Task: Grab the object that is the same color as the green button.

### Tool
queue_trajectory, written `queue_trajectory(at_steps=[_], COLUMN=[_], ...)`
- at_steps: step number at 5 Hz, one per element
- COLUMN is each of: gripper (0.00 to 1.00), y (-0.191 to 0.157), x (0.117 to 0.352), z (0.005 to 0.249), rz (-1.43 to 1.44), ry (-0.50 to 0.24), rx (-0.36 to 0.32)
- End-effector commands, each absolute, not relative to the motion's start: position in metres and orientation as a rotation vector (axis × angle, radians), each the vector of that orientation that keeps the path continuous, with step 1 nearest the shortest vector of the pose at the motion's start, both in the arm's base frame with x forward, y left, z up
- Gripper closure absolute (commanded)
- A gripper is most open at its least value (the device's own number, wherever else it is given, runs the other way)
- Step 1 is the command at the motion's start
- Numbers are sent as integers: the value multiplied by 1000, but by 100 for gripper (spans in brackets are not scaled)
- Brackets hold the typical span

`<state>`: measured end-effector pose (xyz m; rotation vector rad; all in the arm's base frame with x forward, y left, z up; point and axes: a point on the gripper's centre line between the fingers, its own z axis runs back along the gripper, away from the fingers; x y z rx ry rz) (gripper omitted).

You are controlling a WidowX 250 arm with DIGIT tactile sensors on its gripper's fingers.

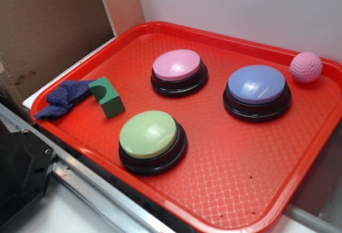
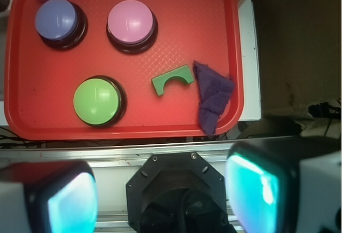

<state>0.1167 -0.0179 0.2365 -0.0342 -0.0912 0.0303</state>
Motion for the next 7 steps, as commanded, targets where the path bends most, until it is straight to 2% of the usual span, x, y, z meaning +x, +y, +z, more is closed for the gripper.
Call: queue_trajectory(at_steps=[1,2,3,4,5,6,7], gripper=[0,0,0,0,0,0,0], y=[-18,-13,-5,0,3,7,9], x=[117,128,144,155,164,176,184], z=[236,230,213,194,174,142,116], rz=[30,153,317,469,598,683,709], ry=[-91,-98,-97,-100,-119,-145,-150], rx=[-34,-45,-34,-67,-83,-155,-150])
